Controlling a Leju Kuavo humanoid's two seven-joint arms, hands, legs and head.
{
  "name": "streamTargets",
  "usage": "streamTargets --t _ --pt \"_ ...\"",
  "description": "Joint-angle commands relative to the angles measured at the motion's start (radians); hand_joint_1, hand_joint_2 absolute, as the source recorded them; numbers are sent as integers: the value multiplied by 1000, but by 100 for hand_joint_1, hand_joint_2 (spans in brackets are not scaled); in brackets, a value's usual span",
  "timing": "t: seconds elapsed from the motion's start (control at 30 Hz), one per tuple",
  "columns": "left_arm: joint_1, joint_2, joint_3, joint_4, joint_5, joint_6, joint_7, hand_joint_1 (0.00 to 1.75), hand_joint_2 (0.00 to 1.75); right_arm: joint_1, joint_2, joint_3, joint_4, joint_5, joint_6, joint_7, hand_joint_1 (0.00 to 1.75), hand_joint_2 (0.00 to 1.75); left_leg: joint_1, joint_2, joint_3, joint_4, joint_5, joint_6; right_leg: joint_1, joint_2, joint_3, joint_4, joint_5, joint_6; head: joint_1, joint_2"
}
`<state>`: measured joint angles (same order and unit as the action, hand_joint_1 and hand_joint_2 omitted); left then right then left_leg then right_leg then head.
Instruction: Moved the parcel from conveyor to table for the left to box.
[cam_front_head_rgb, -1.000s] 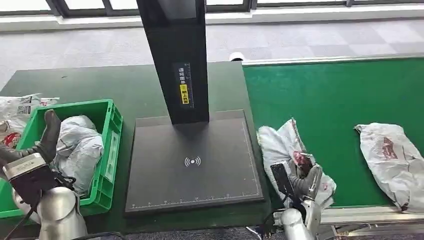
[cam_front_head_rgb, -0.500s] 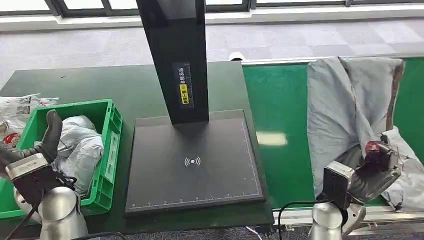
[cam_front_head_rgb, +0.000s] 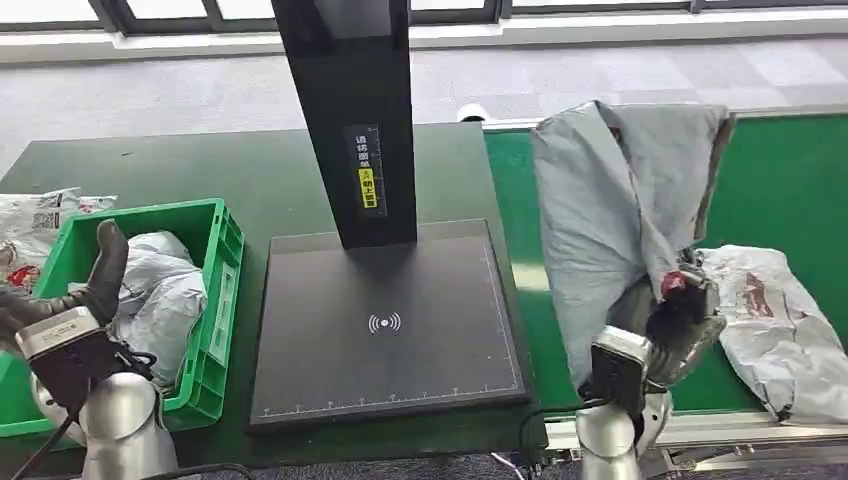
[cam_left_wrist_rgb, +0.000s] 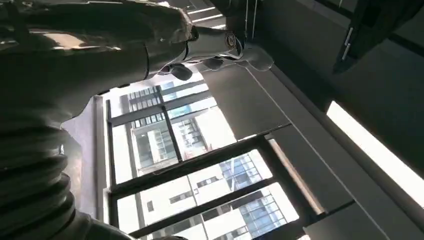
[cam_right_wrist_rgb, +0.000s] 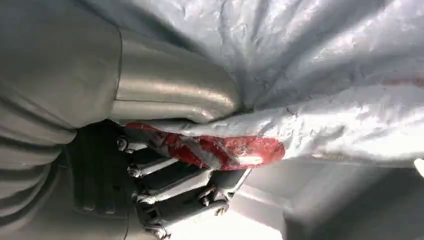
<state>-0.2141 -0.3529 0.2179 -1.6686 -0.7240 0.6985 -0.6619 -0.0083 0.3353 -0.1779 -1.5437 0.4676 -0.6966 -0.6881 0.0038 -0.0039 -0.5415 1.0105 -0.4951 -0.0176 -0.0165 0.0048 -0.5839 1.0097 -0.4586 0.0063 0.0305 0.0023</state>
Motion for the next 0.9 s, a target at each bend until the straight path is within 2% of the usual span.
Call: streamTargets --t 0.03,0.13,0.2,0.83,0.9 --pt "-77 4 -94 133 -28 0 41 0 175 -190 14 264 474 -368 80 -10 175 175 1 3 0 0 1 0 1 3 0 -1 2 -1 0 0" --pt "-77 4 -94 133 -28 0 41 0 175 -190 14 264 474 -368 80 -10 175 175 1 4 0 -1 2 0 1 3 -1 -2 3 -1 0 0" --pt "-88 4 -101 139 -35 0 49 0 175 -230 14 286 542 -404 102 -10 175 175 1 2 -1 -1 2 0 1 2 -1 -2 3 -1 0 0" --pt "-88 4 -101 139 -35 0 49 0 175 -230 14 286 542 -404 102 -10 175 175 1 0 -2 0 1 0 1 -1 -2 -1 1 -1 0 0" --pt "-94 4 -108 140 -35 0 54 0 175 -258 14 304 593 -414 102 -10 175 175 1 0 -2 -1 2 0 1 -1 -2 -1 2 -1 0 0"
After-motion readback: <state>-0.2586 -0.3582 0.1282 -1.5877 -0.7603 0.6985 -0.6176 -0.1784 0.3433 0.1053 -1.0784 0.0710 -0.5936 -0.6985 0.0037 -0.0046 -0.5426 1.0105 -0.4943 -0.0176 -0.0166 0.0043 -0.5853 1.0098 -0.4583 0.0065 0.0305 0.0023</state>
